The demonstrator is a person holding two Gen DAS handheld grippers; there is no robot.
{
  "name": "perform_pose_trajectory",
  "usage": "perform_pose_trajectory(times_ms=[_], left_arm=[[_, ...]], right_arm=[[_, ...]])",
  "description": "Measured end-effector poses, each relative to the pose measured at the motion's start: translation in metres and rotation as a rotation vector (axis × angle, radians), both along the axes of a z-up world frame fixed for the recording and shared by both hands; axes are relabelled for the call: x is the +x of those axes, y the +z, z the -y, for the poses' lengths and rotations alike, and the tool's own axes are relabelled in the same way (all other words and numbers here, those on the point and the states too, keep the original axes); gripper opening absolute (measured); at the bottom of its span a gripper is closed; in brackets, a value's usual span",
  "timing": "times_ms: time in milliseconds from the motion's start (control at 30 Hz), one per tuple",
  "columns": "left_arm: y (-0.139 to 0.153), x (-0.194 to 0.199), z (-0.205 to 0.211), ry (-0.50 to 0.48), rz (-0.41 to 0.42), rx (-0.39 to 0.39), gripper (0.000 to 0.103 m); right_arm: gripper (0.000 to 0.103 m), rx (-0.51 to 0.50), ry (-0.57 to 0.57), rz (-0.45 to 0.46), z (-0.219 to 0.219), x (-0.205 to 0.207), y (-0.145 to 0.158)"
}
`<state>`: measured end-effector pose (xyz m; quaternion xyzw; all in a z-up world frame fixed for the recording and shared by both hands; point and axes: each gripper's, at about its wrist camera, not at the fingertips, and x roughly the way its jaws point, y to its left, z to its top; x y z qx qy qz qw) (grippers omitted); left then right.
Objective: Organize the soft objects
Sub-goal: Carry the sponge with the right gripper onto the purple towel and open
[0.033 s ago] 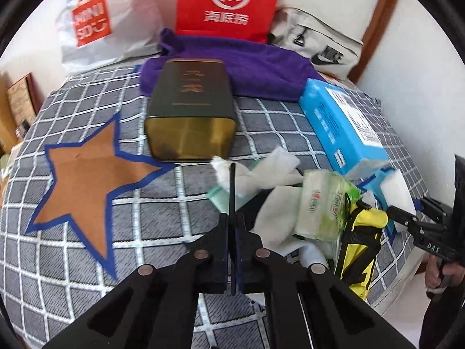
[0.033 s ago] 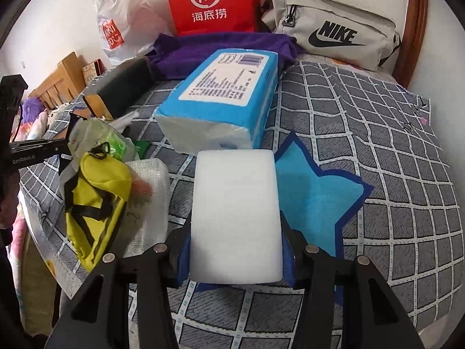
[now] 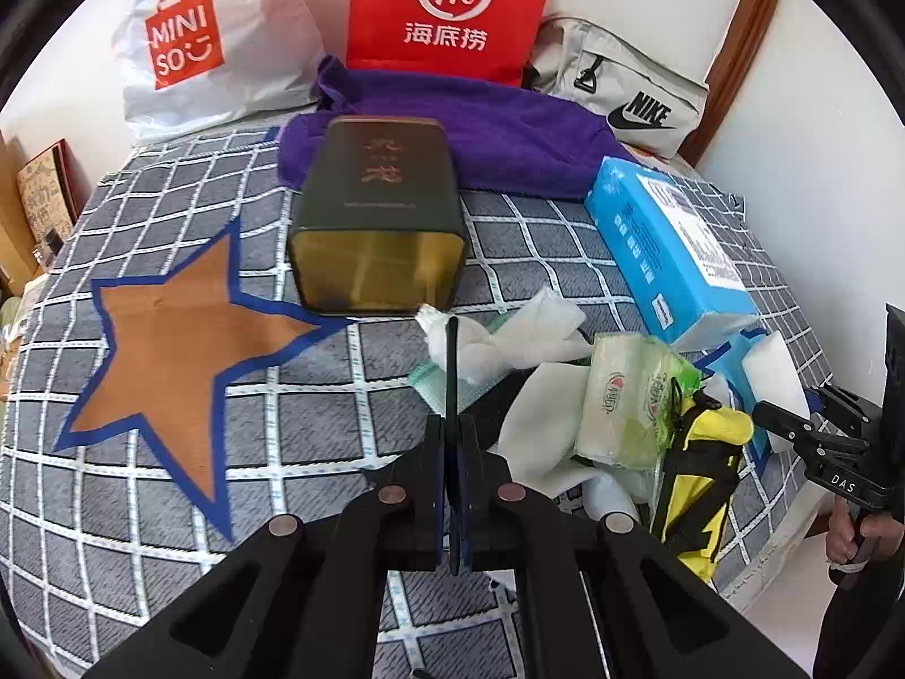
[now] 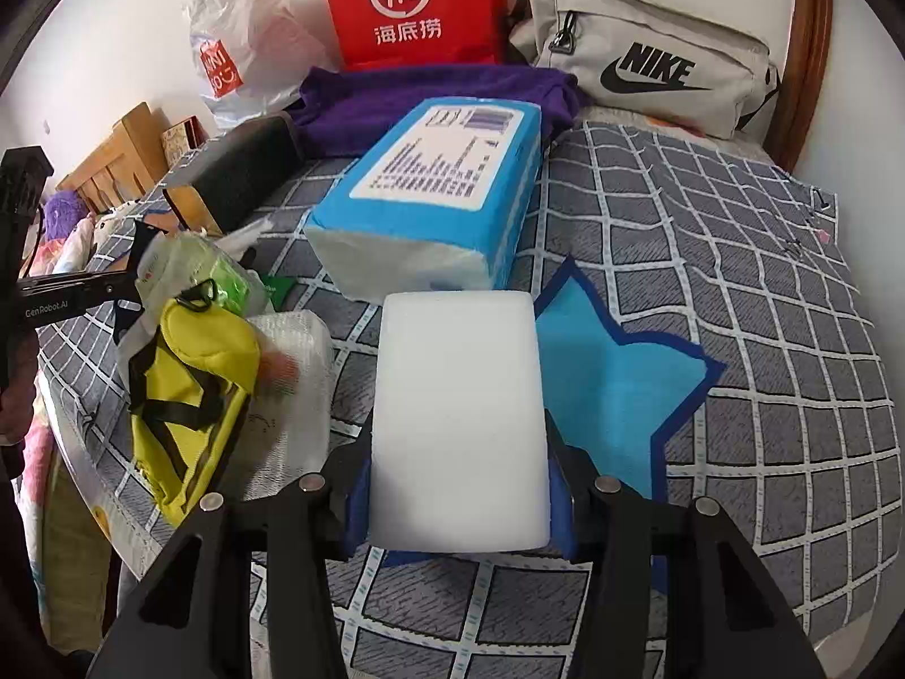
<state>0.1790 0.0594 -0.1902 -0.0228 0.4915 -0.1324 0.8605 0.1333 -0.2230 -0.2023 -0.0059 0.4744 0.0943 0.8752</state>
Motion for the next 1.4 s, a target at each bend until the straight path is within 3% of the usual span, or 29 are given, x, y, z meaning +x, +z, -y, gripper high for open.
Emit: perform_pose_trajectory(times_ms=[367, 633, 900, 1400], left_arm=[[0.040, 0.007, -0.007, 0.075, 0.045, 0.039, 0.005], [0.064, 0.039, -0.006, 0.117, 0.080, 0.058, 0.005], [0.072, 0.102, -0.004, 0.133, 0.092, 0.071, 0.005], [0.039, 0.242, 0.009, 0.124, 0.018, 0.011, 0.005]], right_arm=[[0.049, -0.012, 0.026, 0.110, -0.002, 0.001, 0.066], [0.049, 0.061, 0.002, 0.123, 0.004, 0.052, 0.092], [0.049, 0.030, -0.042, 0.129, -0.006, 0.125, 0.090], [0.049, 0.059, -0.024, 0.023, -0.001, 0.264, 0.042]])
